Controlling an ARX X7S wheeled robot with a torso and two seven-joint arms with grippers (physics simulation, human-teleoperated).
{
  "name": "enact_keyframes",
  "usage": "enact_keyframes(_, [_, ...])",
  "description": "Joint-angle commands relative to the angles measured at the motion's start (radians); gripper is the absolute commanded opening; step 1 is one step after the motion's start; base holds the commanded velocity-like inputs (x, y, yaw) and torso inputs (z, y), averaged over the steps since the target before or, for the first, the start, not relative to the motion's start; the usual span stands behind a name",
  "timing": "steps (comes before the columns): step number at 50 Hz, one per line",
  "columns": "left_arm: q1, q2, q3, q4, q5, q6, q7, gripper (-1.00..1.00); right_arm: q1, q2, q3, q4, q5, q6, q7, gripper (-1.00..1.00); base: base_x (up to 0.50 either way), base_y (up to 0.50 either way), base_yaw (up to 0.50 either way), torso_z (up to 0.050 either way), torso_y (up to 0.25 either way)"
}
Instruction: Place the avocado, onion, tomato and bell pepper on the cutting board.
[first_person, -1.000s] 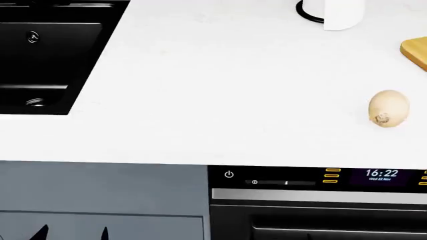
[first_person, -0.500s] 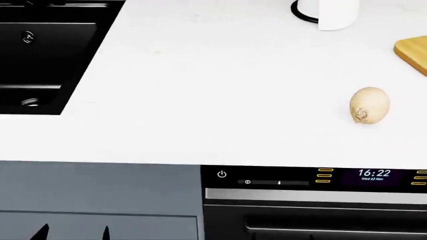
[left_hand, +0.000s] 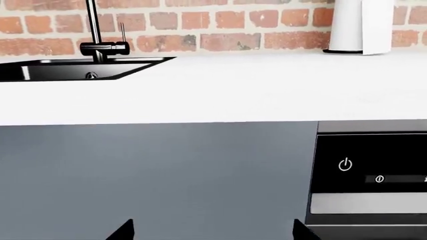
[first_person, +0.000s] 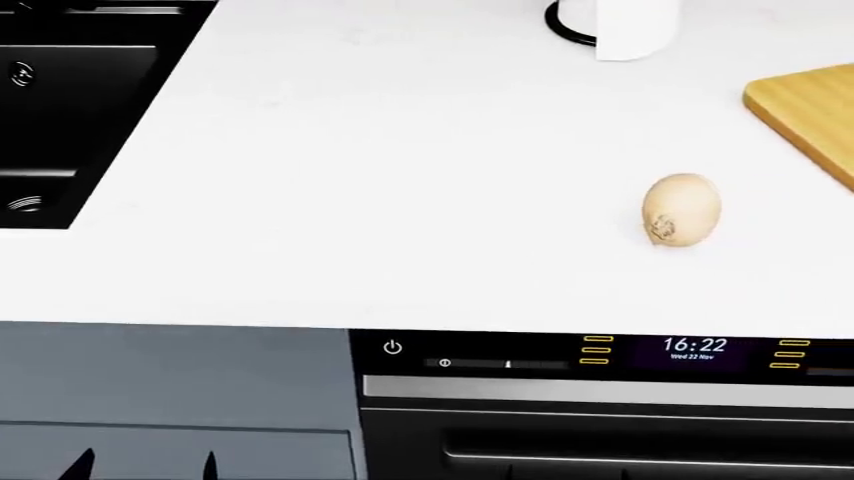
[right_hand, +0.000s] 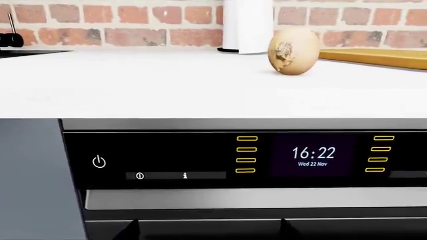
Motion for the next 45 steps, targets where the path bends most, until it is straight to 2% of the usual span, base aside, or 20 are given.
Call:
enact_keyframes(1, [-0.017,0.010,-0.017,-0.024,-0.002,-0.009,-0.002,1.00,0.011,-0.007,0.009,0.013,0.006,-0.004,-0.027,1.00,0.00,-0.18,0.00,0.000,0.000])
enact_keyframes(45, [-0.028,-0.034,0.034,-0.059,-0.027,0.015,-0.050,1.00,0.042,0.024,-0.041,0.067,0.045,-0.032,0.017,1.00,0.00,-0.18,0.00,0.000,0.000])
